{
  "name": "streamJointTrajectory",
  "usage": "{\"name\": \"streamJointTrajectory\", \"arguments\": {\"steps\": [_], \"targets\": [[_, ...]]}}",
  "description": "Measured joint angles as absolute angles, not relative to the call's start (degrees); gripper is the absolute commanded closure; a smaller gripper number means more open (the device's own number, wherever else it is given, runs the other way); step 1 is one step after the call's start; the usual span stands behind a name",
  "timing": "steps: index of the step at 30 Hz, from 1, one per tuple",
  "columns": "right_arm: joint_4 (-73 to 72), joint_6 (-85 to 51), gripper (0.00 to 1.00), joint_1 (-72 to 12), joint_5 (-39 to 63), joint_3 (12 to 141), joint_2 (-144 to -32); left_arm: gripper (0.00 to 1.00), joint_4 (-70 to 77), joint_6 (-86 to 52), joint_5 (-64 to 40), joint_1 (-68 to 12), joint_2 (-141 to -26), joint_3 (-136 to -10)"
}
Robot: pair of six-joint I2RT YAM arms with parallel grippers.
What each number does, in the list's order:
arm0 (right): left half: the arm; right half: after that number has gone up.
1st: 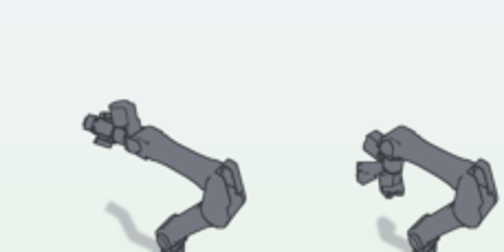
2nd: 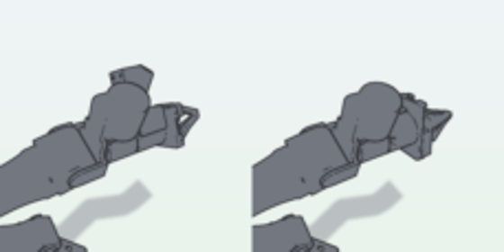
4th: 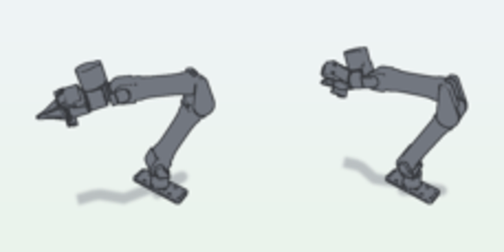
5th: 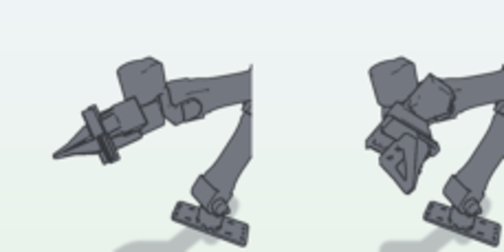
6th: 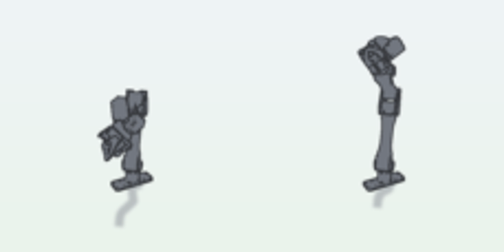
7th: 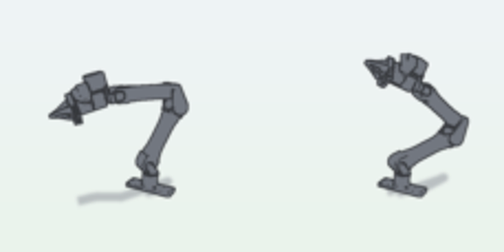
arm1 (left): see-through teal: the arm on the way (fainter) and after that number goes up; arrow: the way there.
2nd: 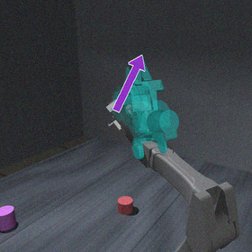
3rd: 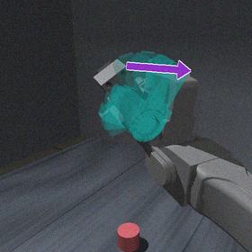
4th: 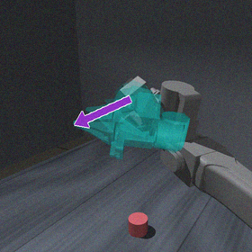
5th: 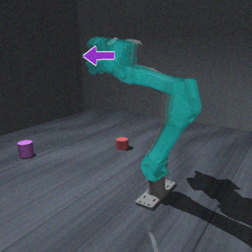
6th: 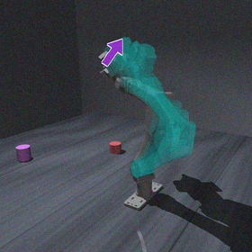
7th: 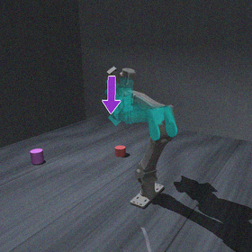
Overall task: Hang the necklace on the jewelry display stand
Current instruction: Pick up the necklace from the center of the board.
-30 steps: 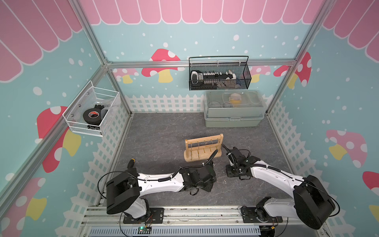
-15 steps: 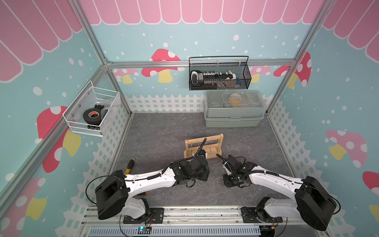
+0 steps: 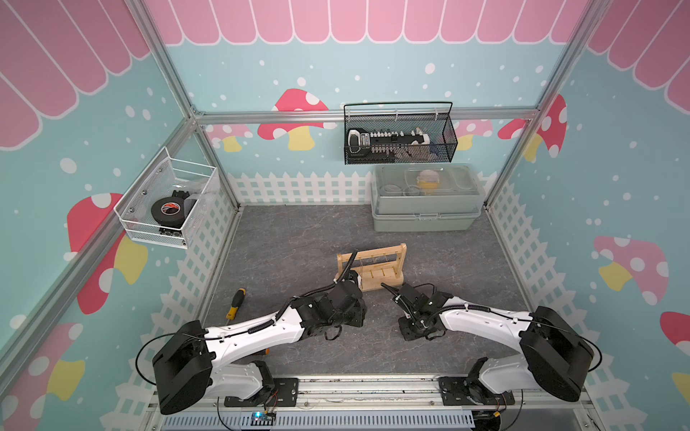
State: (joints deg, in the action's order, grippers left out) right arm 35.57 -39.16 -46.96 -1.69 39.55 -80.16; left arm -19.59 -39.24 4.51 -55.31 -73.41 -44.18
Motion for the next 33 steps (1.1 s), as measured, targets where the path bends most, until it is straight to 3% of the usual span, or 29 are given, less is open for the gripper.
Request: {"name": "streamJointTrajectory", "arguments": {"steps": [9,24,33], "targets": [[36.2,-40.3,0.92,-47.3,-2.3,39.7,-80.1,0.67,-20.8,-38.8,4.8,-54.2,-71.3,-43.7],[38.7,-41.0,0.88,-47.3,-3.2,40.8,-76.9,0.67,-21.1,-38.8,4.9,-54.1,-71.3,-43.7],[40.8,-40.6,0.86,-47.3,-3.7,44.8,-73.6,0.66,-16.1,-40.7,-0.3,-54.7,-75.8,-43.8]]}}
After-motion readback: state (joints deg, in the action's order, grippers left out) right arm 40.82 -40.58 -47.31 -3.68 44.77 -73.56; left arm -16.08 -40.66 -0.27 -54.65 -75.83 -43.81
